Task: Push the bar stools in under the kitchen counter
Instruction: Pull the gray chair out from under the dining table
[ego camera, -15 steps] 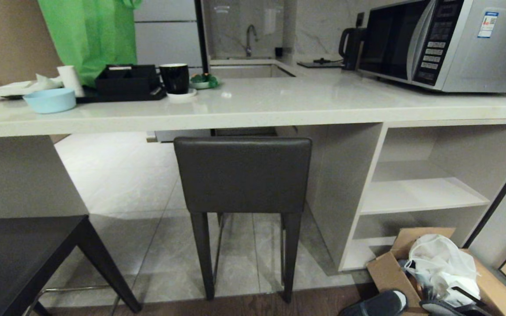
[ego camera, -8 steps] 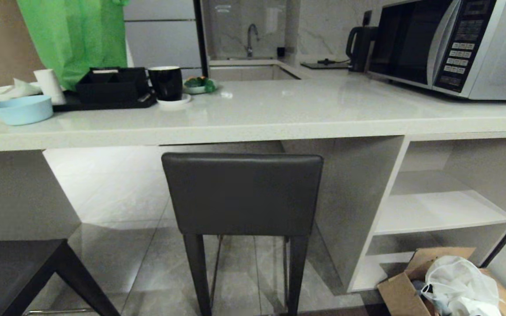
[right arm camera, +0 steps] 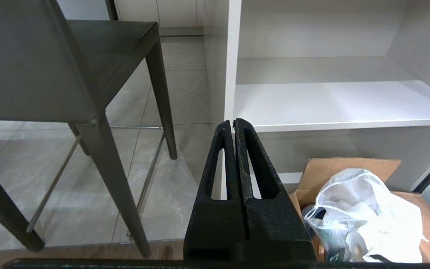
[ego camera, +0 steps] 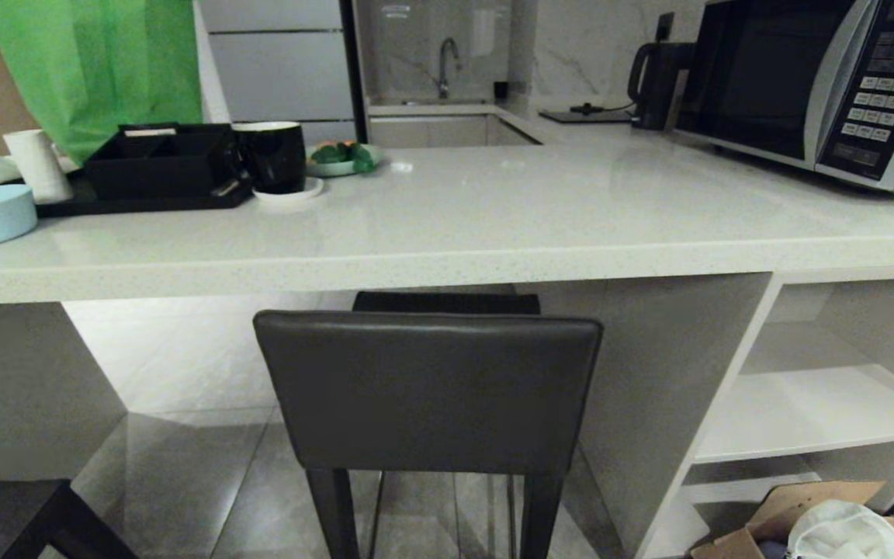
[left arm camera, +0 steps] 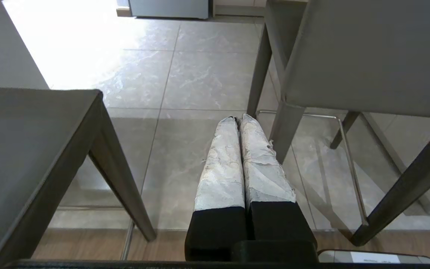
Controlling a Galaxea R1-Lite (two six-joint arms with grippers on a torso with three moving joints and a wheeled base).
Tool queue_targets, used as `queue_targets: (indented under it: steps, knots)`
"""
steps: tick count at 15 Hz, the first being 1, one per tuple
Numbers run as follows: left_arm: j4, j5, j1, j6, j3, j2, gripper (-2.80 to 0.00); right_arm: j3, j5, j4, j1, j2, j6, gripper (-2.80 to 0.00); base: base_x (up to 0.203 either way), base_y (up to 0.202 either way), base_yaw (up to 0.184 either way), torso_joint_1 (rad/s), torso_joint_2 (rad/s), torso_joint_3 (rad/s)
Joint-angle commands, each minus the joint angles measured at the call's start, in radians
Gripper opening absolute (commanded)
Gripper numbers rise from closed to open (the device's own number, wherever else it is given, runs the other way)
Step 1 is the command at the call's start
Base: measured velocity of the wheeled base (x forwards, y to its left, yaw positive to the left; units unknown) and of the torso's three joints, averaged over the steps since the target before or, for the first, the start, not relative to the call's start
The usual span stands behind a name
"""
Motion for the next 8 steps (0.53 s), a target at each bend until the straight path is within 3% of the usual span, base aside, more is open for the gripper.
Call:
queue_targets:
  steps: [1, 8]
  knots:
    - [0.001, 0.000, 0.001, -0.001, 0.000, 0.001, -2.80, 0.000, 0.001, 0.000, -0.001, 0.001, -0.001, -2.80, 0.000, 0.000, 0.000, 0.000, 0.00, 0.000]
    - [0.001, 0.000, 0.001, -0.001, 0.000, 0.001, -2.80, 0.000, -0.001, 0.000, 0.000, 0.001, -0.001, -2.80, 0.000, 0.000, 0.000, 0.000, 0.00, 0.000]
